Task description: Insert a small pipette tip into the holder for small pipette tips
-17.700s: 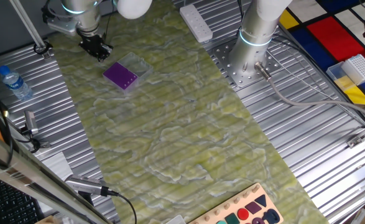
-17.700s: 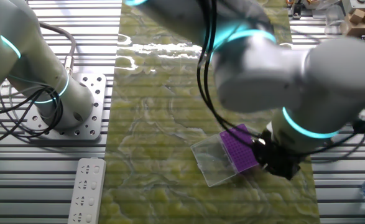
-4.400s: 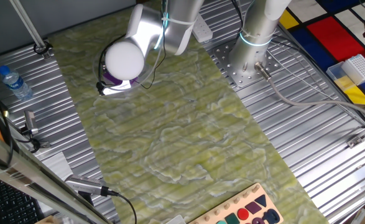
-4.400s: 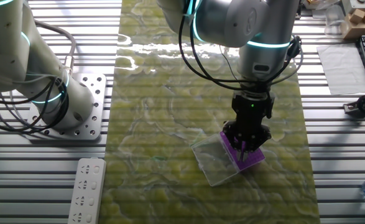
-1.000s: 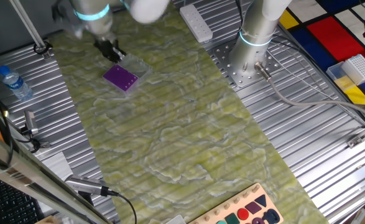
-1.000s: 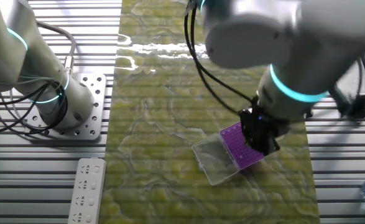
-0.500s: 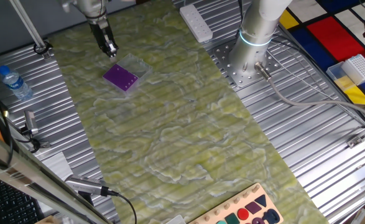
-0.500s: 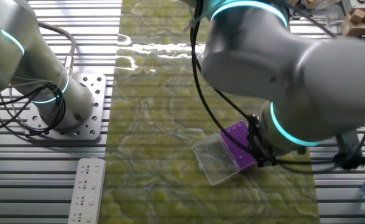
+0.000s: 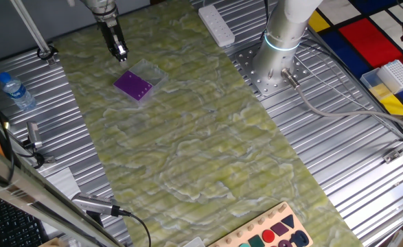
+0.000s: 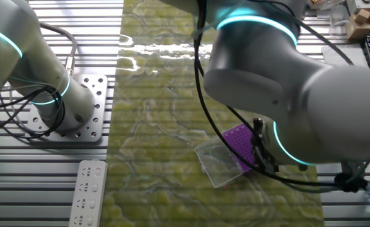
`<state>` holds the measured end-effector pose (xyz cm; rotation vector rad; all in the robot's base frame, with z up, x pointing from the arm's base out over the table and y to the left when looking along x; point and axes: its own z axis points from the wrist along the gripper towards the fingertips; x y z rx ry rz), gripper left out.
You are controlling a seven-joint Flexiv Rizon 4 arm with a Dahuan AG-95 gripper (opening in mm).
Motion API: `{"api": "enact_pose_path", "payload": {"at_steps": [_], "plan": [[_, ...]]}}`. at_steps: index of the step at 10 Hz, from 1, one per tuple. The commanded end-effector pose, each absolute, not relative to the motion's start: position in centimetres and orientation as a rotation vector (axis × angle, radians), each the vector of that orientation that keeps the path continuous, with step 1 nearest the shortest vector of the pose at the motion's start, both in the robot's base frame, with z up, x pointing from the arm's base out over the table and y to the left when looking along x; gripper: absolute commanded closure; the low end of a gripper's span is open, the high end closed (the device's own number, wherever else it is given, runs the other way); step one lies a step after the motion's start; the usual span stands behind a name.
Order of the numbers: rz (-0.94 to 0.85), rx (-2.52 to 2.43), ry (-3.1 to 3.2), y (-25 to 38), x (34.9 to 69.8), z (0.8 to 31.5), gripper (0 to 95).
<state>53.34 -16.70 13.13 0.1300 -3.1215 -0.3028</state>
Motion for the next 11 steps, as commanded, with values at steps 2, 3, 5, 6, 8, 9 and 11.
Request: {"api": "enact_pose_path", "payload": {"at_steps": [2, 3, 5, 6, 8, 9, 11], "plan": [[-0.234, 0.446, -3.112, -16.7, 53.3, 13.1, 95.0], [-0.230, 0.481, -3.106, -16.7, 53.3, 13.1, 95.0], [-0.229, 0.529, -3.107, -16.7, 53.3, 13.1, 95.0], [-0.242, 0.547, -3.113, -16.7, 53.3, 13.1, 95.0], [-0.184, 0.494, -3.120, -16.7, 53.3, 13.1, 95.0], [-0.157, 0.456, -3.124, -16.7, 53.3, 13.1, 95.0], [-0.077, 0.309, -3.140, -10.8, 52.4, 14.0, 95.0]]}}
